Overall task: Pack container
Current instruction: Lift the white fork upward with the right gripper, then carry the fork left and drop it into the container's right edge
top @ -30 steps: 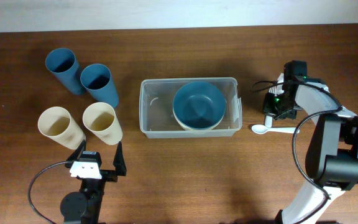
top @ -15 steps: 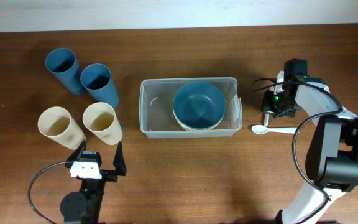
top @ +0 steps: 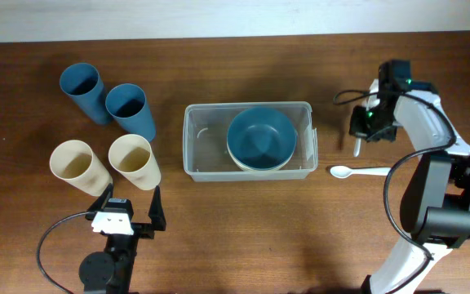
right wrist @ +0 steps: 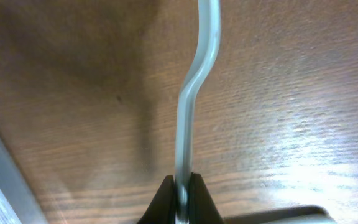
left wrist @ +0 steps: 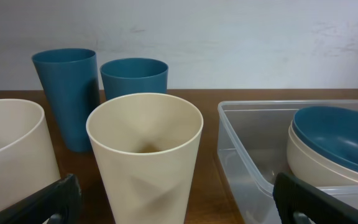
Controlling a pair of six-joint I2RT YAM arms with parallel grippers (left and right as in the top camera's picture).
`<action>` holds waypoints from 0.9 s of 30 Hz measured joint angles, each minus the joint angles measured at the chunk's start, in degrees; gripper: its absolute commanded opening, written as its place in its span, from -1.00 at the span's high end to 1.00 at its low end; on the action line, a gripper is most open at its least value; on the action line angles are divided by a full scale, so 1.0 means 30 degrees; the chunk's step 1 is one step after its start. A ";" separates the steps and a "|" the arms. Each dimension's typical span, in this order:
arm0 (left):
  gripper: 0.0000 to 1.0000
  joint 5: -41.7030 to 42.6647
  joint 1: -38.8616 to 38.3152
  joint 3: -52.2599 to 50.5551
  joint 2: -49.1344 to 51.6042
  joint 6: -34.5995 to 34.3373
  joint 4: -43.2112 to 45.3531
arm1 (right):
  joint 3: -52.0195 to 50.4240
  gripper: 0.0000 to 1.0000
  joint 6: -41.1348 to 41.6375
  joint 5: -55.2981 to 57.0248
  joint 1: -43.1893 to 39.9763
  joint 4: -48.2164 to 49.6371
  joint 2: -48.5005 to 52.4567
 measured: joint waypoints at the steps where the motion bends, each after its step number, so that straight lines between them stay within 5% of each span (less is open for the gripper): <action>1: -1.00 0.0000 0.0000 0.0000 0.0000 0.0000 0.0000 | 0.0437 0.92 -0.0022 0.0051 0.0000 -0.0342 0.0000; 16: -1.00 0.0000 0.0000 0.0000 0.0000 -0.0007 0.0000 | 0.7941 0.92 -0.3308 -0.3643 0.1129 -0.9413 0.0007; 27: -1.00 0.0000 0.0000 0.0000 0.0000 0.0000 0.0000 | 0.8145 0.92 -0.3264 -0.4911 0.4932 -1.0870 0.0007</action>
